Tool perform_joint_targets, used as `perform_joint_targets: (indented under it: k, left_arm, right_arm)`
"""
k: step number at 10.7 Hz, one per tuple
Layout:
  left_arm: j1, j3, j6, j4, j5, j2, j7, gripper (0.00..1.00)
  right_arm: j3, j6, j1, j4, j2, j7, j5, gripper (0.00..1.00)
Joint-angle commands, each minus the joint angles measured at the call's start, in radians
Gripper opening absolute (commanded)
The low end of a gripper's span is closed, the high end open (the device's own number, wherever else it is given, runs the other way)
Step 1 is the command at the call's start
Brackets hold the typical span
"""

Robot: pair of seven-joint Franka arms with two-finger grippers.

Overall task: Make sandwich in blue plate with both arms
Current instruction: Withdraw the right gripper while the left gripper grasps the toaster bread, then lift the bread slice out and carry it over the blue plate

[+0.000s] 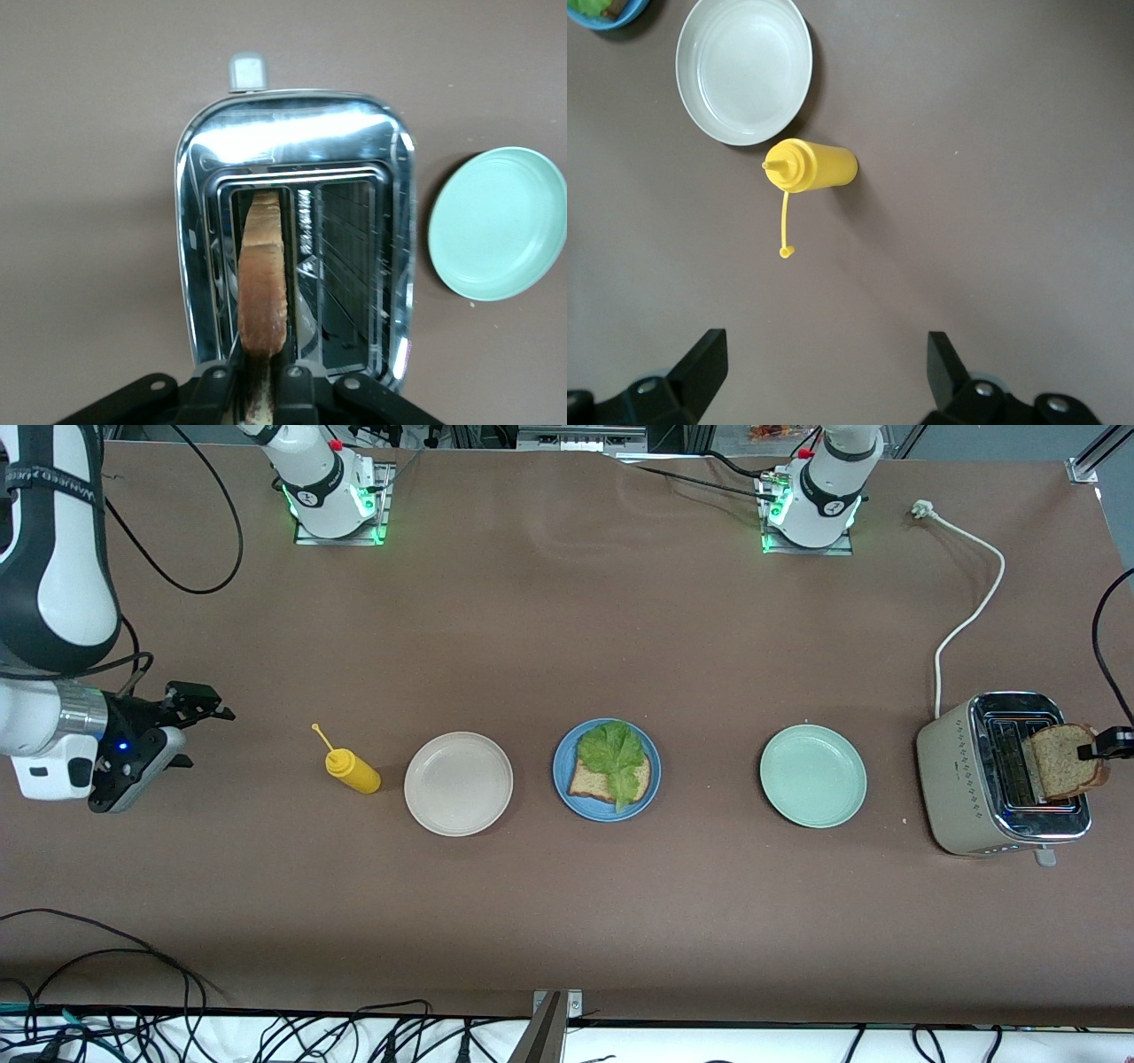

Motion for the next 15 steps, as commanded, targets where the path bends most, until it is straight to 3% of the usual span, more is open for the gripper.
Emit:
perform_joint_targets:
  k: [1,4,6,9,11,15]
  left_arm:
    - [0.002,-0.041,-0.102,-0.006,-0.002,-0.117,0.038,0.00]
    - [-0.006,-0.212,-0.165,-0.005,0.145,-0.213,0.046,0.00]
    - [-0.006,-0.295,-0.231,-0.006,0.145,-0.227,0.048,0.00]
    - [-0.025,-0.469,-0.305,-0.016,0.131,-0.192,0.040,0.00]
    - [-0.114,-0.477,-0.305,-0.019,0.073,-0.122,0.040,0.00]
    - [-0.286,-0.477,-0.261,-0.006,-0.103,0.022,-0.058,0.00]
  right_arm:
    - [0.012,0.091,0.017,-0.167,-0.127,0.128,-0.027,1.00]
    - [0.035,0.152,0.054,-0.311,-0.289,0.392,-0.078,1.00]
    - [0.044,0.181,0.054,-0.398,-0.378,0.451,-0.092,1.00]
    - [0.058,0.178,0.090,-0.428,-0.449,0.600,-0.176,1.00]
    - [0.100,0.175,0.089,-0.439,-0.488,0.646,-0.214,1.00]
    - [0.094,0.209,0.084,-0.417,-0.496,0.649,-0.288,1.00]
